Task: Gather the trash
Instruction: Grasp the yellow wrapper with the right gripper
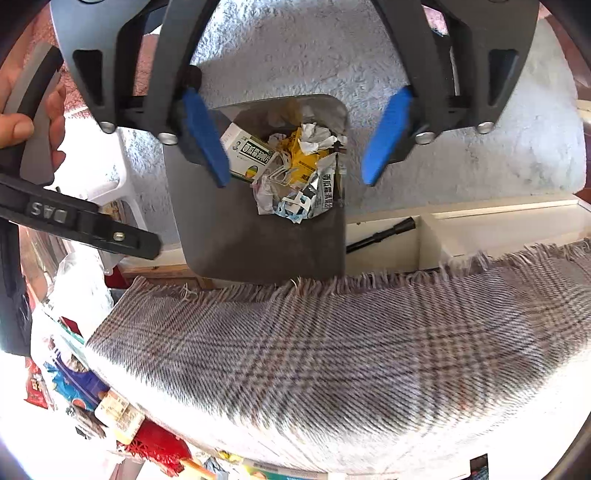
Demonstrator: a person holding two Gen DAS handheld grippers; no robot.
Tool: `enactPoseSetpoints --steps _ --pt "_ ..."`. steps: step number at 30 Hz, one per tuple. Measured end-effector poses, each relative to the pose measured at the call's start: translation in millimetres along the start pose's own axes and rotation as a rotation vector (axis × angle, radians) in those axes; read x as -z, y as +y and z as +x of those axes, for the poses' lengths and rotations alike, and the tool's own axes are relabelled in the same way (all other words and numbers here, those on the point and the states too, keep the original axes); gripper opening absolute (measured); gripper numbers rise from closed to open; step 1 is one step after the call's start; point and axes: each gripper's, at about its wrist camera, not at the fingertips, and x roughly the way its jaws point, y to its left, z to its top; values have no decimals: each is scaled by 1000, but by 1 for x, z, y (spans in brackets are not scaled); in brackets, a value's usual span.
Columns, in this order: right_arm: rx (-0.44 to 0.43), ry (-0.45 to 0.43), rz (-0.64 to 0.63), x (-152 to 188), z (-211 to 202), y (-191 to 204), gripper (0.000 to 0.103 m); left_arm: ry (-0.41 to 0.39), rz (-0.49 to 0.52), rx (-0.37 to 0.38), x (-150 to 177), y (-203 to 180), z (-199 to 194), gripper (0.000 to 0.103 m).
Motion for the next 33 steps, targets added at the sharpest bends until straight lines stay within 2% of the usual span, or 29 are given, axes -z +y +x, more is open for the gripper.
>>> enactPoseSetpoints --steps 3,7,10,13,17,23,29,30,33 --pt "-3 -43 14 -4 -15 -7 99 -27 -8 -2 -4 6 -15 94" --pt "-44 -89 71 -19 -39 -18 99 -43 -31 -6 -18 11 -37 95" --pt "-61 -141 65 -39 -68 -18 99 -61 -33 -21 -37 15 -61 95" --pt "-32 -193 22 -68 -95 -10 99 -93 -25 -42 -64 18 -82 95" --pt "6 -224 -23 -115 -110 0 99 -143 -8 -57 -108 21 -103 95" --pt "26 -245 -22 -189 -101 6 100 -184 21 -59 -175 22 -96 95" --pt "79 -242 -24 -256 -64 8 98 -181 60 -54 -232 19 -59 95" --pt "78 -238 -18 -264 -58 6 93 -186 76 -60 -243 18 -52 95" --pt "52 -199 37 -292 -30 -2 68 -204 119 -67 -272 12 -35 95"
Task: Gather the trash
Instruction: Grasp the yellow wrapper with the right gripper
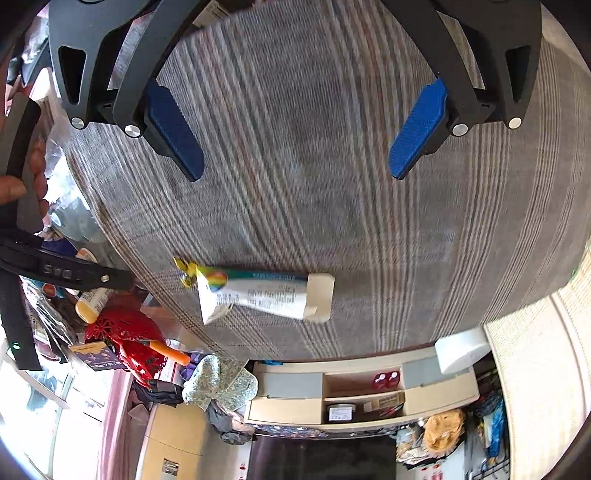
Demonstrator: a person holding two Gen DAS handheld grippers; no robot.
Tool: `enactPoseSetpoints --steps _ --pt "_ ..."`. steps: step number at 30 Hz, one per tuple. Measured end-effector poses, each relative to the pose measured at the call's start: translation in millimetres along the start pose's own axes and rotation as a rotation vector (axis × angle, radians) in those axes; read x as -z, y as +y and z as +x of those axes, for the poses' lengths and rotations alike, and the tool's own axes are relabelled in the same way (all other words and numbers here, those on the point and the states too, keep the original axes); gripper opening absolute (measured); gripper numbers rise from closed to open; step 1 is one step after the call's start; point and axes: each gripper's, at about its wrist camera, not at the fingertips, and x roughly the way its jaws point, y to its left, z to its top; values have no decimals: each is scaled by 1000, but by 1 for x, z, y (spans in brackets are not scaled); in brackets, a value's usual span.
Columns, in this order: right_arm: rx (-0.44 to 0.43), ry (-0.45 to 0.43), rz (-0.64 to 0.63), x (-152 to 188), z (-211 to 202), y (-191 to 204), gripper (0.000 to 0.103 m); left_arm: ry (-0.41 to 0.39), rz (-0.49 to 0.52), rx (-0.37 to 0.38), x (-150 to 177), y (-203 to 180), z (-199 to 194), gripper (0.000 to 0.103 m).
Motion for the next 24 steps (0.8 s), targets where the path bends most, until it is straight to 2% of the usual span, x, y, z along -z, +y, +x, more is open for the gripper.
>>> enactPoseSetpoints --steps 1,4,10,13,14,15,16,20,24 --pt "-27 22 26 -6 13 -3 58 -7 13 2 -7 -1 6 95" --pt "-85 59 79 -15 44 -9 41 -21 55 6 -25 -7 27 95" --pt "-91 89 70 -27 84 -3 40 -24 150 -8 -40 -20 57 95" --pt "-49 107 40 -28 97 3 39 -50 221 -39 -46 -27 66 95" --pt "-45 100 26 -27 99 5 38 -61 238 -47 -50 -29 69 95" --pt "-31 95 1 -26 98 7 21 -64 242 -50 -53 -30 71 95" --pt "-34 94 -26 -25 97 11 14 -67 243 -47 -58 -31 74 95" --pt "-44 80 -88 -20 88 9 8 -96 252 -26 -77 -35 83 95" --pt "-70 88 -59 -23 79 -15 8 -98 343 23 -89 -53 91 95"
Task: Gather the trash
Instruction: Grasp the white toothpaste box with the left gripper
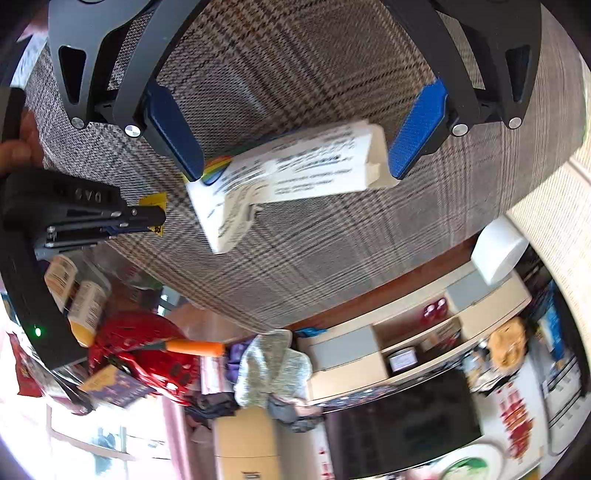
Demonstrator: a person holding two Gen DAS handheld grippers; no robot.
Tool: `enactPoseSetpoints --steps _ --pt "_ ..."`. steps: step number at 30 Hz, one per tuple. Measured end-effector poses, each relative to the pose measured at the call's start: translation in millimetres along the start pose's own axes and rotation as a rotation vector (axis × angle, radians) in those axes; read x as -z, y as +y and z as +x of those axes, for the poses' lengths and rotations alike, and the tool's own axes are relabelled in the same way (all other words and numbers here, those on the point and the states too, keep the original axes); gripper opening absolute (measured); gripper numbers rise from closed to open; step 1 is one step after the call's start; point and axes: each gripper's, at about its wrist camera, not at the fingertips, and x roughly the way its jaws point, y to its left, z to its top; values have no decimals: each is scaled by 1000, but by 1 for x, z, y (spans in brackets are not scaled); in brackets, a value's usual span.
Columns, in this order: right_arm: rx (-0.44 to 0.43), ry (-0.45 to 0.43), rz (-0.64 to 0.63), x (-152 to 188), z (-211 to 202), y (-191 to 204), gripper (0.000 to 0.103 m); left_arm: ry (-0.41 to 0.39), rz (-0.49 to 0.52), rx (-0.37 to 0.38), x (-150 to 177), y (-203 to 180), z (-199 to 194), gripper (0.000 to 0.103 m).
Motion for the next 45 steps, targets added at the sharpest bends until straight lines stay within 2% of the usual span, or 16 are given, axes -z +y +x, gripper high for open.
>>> enactPoseSetpoints --steps 3,8,9,11,12,13,14,16,21,27,32,36,42,45 --pt "-2 8 21 3 -8 -18 8 12 69 68 -2 -11 6 95" --pt "-4 18 57 7 -15 -38 8 79 168 43 2 -25 35 94" --pt "-6 20 60 6 -15 -40 8 90 168 39 2 -26 40 86" --pt "-7 25 58 7 -13 -40 8 93 169 12 3 -26 48 80" --pt "-10 27 56 6 -12 -40 8 77 181 -22 3 -28 50 71" --pt "-9 27 51 6 -10 -38 8 73 184 -47 2 -28 52 66" --pt "-8 25 46 6 -10 -37 8 70 183 -63 0 -28 53 55" --pt "-8 15 38 6 -10 -32 8 72 172 -53 -6 -27 50 40" --pt "-23 10 27 4 -9 -24 8 129 201 -65 -18 -29 53 28" --pt "-39 -6 23 1 -14 -16 8 183 159 -56 -23 -22 44 19" --pt "-53 1 -6 9 -26 -4 8 208 98 -53 -11 -19 20 17" --pt "-22 12 -67 28 -47 17 7 219 48 -25 10 -29 -23 17" --pt "-40 12 -108 85 -100 47 7 241 -33 37 53 -52 -91 17" --pt "-40 22 -136 126 -129 64 7 227 -90 69 78 -66 -129 17"
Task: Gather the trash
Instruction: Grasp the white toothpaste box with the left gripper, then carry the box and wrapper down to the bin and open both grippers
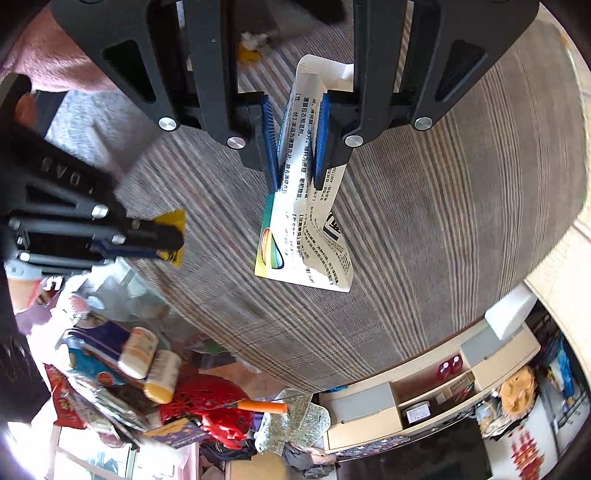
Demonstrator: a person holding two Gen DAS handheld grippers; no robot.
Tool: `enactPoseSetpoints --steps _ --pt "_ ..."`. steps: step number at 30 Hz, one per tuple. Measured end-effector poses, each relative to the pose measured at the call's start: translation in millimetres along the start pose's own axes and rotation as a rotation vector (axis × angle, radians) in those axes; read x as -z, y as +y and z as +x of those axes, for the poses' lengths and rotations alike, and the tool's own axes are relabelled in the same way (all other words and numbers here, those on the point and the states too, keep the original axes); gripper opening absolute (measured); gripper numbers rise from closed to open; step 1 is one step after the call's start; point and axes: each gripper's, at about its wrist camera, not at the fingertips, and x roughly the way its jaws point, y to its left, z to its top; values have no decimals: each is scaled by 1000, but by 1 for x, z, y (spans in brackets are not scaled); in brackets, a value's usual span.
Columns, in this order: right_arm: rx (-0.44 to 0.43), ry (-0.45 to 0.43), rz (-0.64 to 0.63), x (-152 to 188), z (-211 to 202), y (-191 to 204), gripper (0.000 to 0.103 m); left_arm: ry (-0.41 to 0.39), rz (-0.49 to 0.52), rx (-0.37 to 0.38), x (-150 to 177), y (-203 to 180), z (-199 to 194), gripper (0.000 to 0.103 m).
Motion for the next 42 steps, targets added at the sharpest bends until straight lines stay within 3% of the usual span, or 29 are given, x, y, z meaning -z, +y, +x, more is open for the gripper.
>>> enactPoseSetpoints --steps 6,10,16,21,26,32,42 --pt "-14 -22 32 65 -49 19 7 -46 -117 43 67 -25 -56 17" --pt "-63 -20 62 107 -65 20 8 -73 -197 107 112 -35 -73 18" --pt "-99 29 71 160 -48 17 8 -94 -295 136 176 -43 -61 18" --pt "-107 79 62 182 -16 16 8 -40 -346 155 215 -48 -26 18" --pt "-110 130 81 196 22 11 8 -1 -352 142 229 -44 10 18" --pt "-112 147 112 209 63 5 8 50 -370 184 239 -43 57 19" --pt "-64 146 118 198 87 -3 11 85 -370 194 226 -45 94 22"
